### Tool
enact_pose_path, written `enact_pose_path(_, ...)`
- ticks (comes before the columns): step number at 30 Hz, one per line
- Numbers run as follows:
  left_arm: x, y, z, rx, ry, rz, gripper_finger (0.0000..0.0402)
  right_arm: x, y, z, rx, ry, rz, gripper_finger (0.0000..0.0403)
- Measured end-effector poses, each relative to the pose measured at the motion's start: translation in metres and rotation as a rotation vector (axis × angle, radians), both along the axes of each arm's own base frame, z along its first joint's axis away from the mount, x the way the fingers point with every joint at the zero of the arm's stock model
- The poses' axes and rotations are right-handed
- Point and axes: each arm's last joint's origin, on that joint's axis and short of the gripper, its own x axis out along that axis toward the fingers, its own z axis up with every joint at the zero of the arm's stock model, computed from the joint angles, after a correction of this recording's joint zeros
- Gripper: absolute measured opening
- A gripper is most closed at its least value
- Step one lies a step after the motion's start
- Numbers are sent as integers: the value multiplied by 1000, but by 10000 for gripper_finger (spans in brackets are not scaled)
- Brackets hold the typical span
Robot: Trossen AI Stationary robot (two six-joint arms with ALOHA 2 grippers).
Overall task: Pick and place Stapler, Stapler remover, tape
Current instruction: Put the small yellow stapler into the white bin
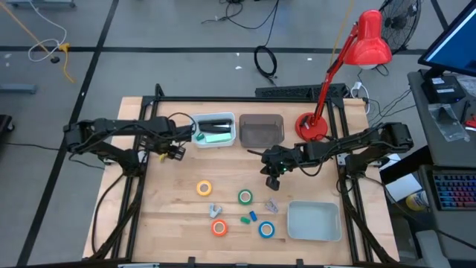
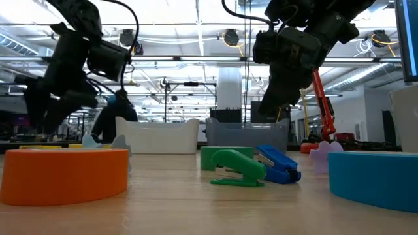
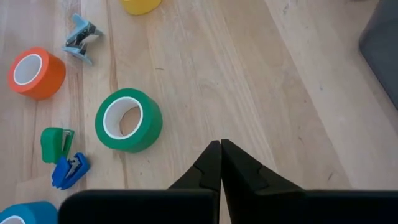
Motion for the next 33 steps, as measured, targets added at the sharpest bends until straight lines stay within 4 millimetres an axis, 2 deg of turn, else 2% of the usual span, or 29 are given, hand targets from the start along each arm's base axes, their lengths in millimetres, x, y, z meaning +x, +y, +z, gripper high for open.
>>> enact_pose_path(6,8,8,-2,22,-115,156,223,0,0,0,1,1,-1,4)
enact_pose_path(13,2,14,1,38,-106,229,223,0,0,0,3,1,1,4)
enact_pose_path(19,-9,18,3,-48,-69,139,223,0,0,0,-16,0,22,4)
enact_pose_path(27,-16,26,4,-153,-80,-206,223,0,0,0,-31,-1,40,4)
enact_pose_path(33,-19,30,5,-71,22,-380,223,0,0,0,-31,-1,40,4)
